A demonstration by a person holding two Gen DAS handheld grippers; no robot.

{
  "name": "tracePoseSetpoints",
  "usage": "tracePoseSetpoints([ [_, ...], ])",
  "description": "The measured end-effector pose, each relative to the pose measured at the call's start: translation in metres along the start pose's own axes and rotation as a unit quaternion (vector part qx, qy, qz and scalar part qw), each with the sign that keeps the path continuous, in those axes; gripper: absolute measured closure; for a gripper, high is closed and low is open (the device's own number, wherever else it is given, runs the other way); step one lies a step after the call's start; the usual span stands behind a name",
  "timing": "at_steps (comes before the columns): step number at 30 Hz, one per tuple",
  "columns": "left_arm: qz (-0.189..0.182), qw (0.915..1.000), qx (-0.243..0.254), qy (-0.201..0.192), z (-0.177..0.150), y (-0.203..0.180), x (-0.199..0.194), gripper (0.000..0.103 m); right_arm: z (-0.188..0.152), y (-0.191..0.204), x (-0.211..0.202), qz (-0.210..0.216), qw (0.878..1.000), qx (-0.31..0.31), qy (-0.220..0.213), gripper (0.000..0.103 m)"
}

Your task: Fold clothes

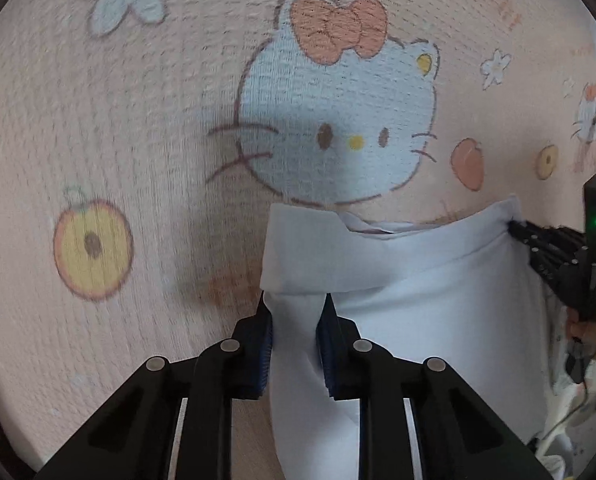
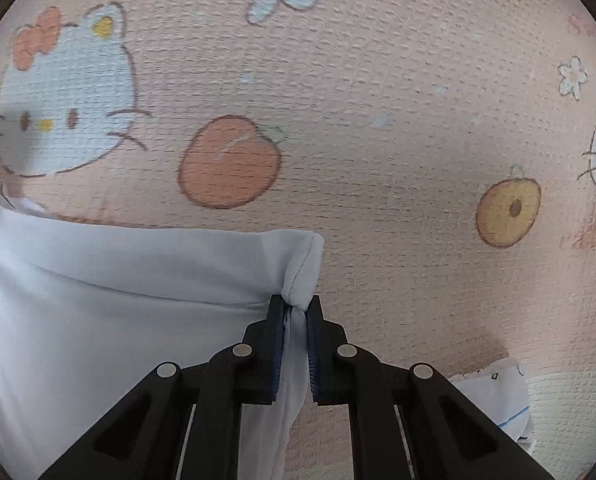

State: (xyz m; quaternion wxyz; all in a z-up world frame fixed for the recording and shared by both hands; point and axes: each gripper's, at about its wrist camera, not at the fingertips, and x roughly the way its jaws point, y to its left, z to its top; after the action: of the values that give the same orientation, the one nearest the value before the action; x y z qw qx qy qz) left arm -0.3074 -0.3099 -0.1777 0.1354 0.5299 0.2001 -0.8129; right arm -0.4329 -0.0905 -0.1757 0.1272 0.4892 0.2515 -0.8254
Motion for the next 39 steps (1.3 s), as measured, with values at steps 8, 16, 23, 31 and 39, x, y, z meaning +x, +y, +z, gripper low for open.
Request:
tracePoseSetpoints([
  [8,-0.010,0.9988,-0.048,0.002,0.005,0.018,0.013,0.085,0.014,-0.016,0.011,-0.004,1.000,0.015,0.007,0.095],
  [16,-0.083,0.9921,-0.094,0.003,0.004,0.028,-0.012,0.083,0.022,-0.061,0.002,0.125,0.987,0.102,0.001,0.067],
  [23,-0.084,0.9909,-0.105,-0.006,0.008,0.041,-0.026,0.046,0.017,-0.087,-0.014,0.170,0.975,0.144,-0.019,0.050],
  [31,-0.085,0.9902,-0.110,-0.013,-0.006,0.058,-0.033,0.043,-0.005,-0.090,0.005,0.169,0.975,0.142,0.002,0.049],
  [39,-0.077,0.9904,-0.115,-0.009,-0.007,0.061,-0.017,0.068,-0.003,-0.069,0.015,0.154,0.984,0.093,-0.014,0.050],
])
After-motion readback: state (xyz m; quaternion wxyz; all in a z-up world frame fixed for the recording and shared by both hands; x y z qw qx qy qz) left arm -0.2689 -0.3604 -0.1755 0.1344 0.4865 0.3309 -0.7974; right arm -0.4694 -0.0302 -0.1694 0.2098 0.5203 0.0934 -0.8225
